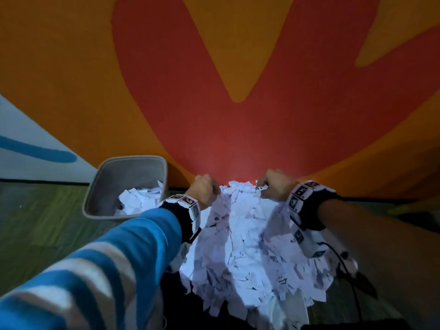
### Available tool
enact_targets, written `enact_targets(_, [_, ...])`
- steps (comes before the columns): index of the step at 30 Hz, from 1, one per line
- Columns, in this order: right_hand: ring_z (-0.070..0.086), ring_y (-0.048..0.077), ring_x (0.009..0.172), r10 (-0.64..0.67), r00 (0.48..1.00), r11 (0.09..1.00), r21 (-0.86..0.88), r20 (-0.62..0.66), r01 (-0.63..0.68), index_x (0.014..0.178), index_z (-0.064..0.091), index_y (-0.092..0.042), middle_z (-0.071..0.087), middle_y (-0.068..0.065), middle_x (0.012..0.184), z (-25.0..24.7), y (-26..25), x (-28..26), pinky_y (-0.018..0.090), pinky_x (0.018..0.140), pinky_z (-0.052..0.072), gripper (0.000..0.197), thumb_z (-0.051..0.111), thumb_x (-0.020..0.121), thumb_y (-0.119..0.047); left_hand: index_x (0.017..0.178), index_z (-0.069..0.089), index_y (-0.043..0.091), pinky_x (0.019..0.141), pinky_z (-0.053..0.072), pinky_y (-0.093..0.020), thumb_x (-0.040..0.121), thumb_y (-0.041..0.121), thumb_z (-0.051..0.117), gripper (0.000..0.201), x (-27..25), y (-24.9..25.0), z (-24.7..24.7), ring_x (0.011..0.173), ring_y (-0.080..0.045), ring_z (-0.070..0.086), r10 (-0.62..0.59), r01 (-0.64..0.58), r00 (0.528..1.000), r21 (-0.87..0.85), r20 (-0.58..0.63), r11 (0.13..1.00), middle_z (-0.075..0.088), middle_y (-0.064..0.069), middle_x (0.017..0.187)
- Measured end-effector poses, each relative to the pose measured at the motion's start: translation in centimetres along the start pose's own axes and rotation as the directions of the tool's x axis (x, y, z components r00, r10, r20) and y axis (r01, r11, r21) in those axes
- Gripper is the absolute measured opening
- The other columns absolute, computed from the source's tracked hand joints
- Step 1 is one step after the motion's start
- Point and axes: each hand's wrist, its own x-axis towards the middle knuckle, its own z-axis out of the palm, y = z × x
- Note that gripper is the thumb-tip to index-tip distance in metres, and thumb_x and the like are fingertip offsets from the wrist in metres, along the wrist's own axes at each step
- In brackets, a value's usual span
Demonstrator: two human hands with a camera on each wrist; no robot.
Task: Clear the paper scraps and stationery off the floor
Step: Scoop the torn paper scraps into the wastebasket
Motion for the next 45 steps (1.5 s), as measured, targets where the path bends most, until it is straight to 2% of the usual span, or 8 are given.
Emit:
enact_targets(10, [0.043,0.010,0.045,-0.004,0.989,0.903,0.425,-0.149,0.067,0.092,0.074,0.001,0.054,-0.007,0.052,-5.4,-11.2,-1.3,0.020,0.044,0.035,0.019,0.080,0.081,-0.013,0.092,0.078,0.006,0.074,0.058,-0.028,0.087,0.000,0.058,0.021,-8.3,-4.1,-14.1,0.083,-0.021,0.071,-0.011,0.014,0.984,0.017,-0.176,1.000,0.075,-0.009,0.092])
enact_targets(14, [0.069,0.028,0.086,0.038,0.985,0.723,0.685,-0.166,0.088,0.106,0.070,0.005,0.072,0.019,0.101,-3.8,-16.2,-0.4,0.046,0.077,0.056,0.029,0.079,0.082,-0.010,0.082,0.078,0.014,0.053,0.053,-0.016,0.084,0.002,0.063,0.019,-10.0,-9.7,-15.8,0.062,-0.009,0.069,-0.157,0.153,0.956,-0.035,-0.249,0.988,0.076,-0.004,0.076])
enact_targets(16, [0.068,0.028,0.090,0.073,0.978,0.654,0.750,-0.193,0.099,0.093,0.073,0.003,0.070,0.021,0.110,-2.7,-18.6,0.8,0.040,0.077,0.054,0.016,0.078,0.081,-0.007,0.081,0.079,0.013,0.043,0.043,-0.009,0.084,0.003,0.066,0.016,-10.2,-11.5,-16.3,0.051,-0.002,0.063,-0.224,0.203,0.935,-0.102,-0.274,0.974,0.074,-0.003,0.070])
enact_targets(24, [0.059,0.019,0.073,0.216,0.957,0.434,0.897,-0.193,0.083,0.069,0.068,0.002,0.072,0.016,0.084,2.6,-25.4,6.3,0.035,0.066,0.049,0.016,0.080,0.075,-0.008,0.086,0.075,0.007,0.040,0.044,-0.012,0.086,0.005,0.071,0.004,-8.1,-14.8,-17.4,0.046,-0.003,0.061,-0.402,0.292,0.869,-0.357,-0.289,0.887,0.070,-0.003,0.070])
enact_targets(29, [0.063,0.020,0.097,0.118,0.986,0.499,0.865,-0.121,0.046,0.115,0.069,-0.006,0.061,-0.001,0.110,5.0,-28.3,6.9,0.034,0.087,0.054,0.035,0.079,0.083,-0.017,0.106,0.074,0.009,0.073,0.060,-0.030,0.084,0.014,0.073,0.022,-7.4,-15.9,-17.1,0.077,-0.019,0.068,-0.419,0.315,0.879,-0.382,-0.228,0.869,0.074,-0.010,0.100])
enact_targets(33, [0.064,0.025,0.102,0.000,0.997,0.573,0.817,0.082,-0.067,0.133,0.058,-0.014,0.056,0.002,0.126,5.9,-27.9,6.9,0.035,0.069,0.061,0.053,0.078,0.084,-0.020,0.116,0.071,0.012,0.092,0.055,-0.032,0.085,0.018,0.073,0.032,-7.4,-16.7,-16.8,0.101,-0.024,0.068,-0.438,0.352,0.874,-0.348,-0.210,0.869,0.072,-0.010,0.112])
enact_targets(40, [0.069,0.026,0.093,0.010,0.998,0.644,0.763,0.067,-0.058,0.110,0.071,-0.012,0.069,0.011,0.105,5.1,-25.4,6.9,0.037,0.072,0.062,0.030,0.079,0.082,-0.020,0.118,0.070,0.009,0.095,0.054,-0.033,0.089,0.017,0.073,0.031,-7.4,-16.7,-16.8,0.103,-0.023,0.067,-0.395,0.316,0.899,-0.345,-0.187,0.884,0.069,-0.010,0.119])
enact_targets(45, [0.054,0.012,0.047,0.012,1.000,0.694,0.720,-0.015,0.003,0.092,0.072,-0.003,0.065,0.009,0.066,3.5,-23.6,6.2,0.023,0.042,0.046,0.010,0.073,0.087,-0.012,0.115,0.072,0.013,0.089,0.058,-0.034,0.089,0.017,0.072,0.027,-6.9,-14.1,-16.5,0.099,-0.021,0.066,-0.343,0.280,0.926,-0.320,-0.157,0.905,0.070,-0.005,0.112])
